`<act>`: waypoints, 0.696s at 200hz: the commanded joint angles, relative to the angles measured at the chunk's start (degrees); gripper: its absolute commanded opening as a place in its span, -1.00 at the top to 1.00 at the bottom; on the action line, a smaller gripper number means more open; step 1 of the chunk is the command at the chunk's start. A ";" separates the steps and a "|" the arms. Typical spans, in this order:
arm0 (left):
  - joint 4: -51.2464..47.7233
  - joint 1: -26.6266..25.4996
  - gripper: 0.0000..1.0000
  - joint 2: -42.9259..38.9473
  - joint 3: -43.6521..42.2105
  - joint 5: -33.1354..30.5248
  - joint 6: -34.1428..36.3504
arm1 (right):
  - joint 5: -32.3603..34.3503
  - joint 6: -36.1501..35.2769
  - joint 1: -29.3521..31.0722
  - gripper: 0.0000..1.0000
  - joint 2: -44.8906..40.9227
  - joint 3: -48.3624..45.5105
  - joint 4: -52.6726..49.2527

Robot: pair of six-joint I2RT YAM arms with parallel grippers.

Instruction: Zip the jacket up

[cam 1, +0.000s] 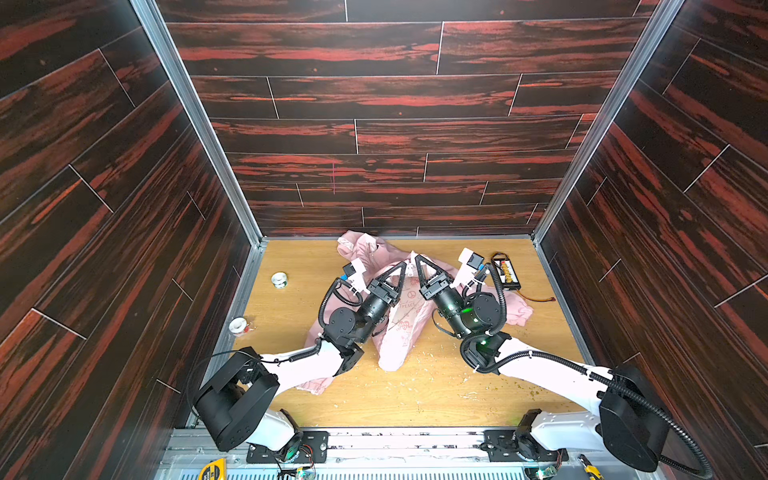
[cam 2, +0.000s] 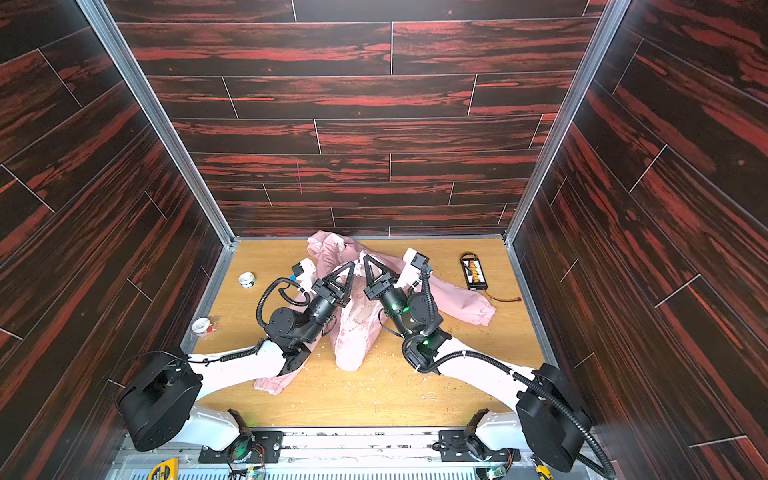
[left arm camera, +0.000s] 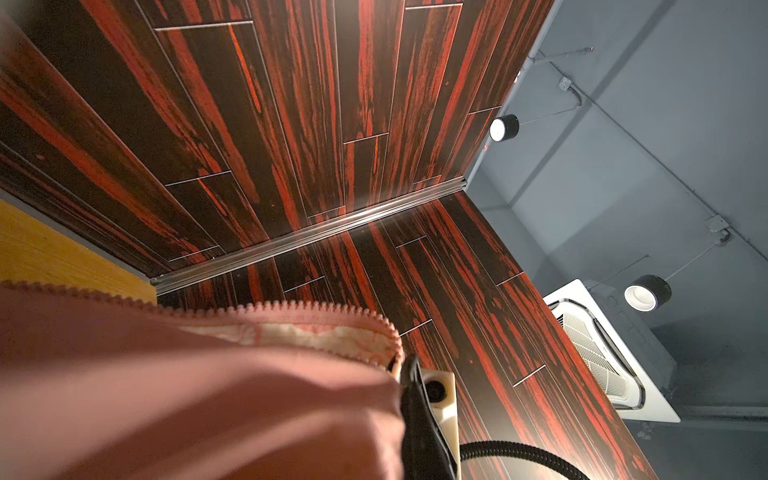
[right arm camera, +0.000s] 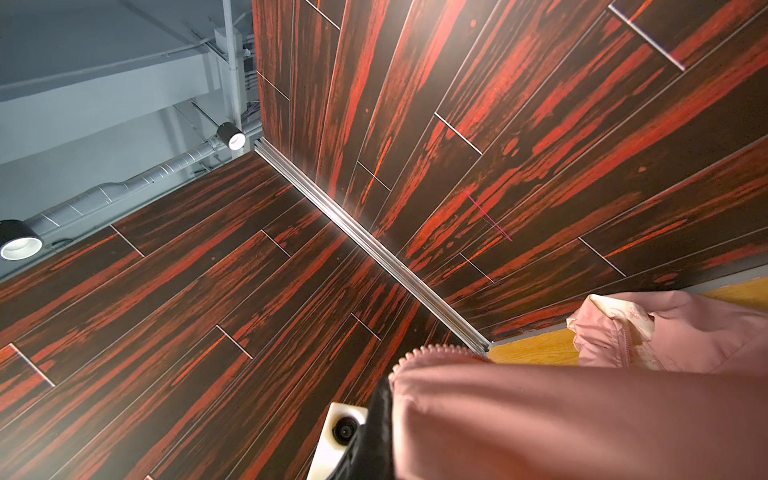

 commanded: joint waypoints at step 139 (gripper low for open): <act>3.15 -0.35 1.00 -0.79 0.74 0.32 0.09 | -0.63 0.78 0.58 1.00 -0.68 1.33 2.13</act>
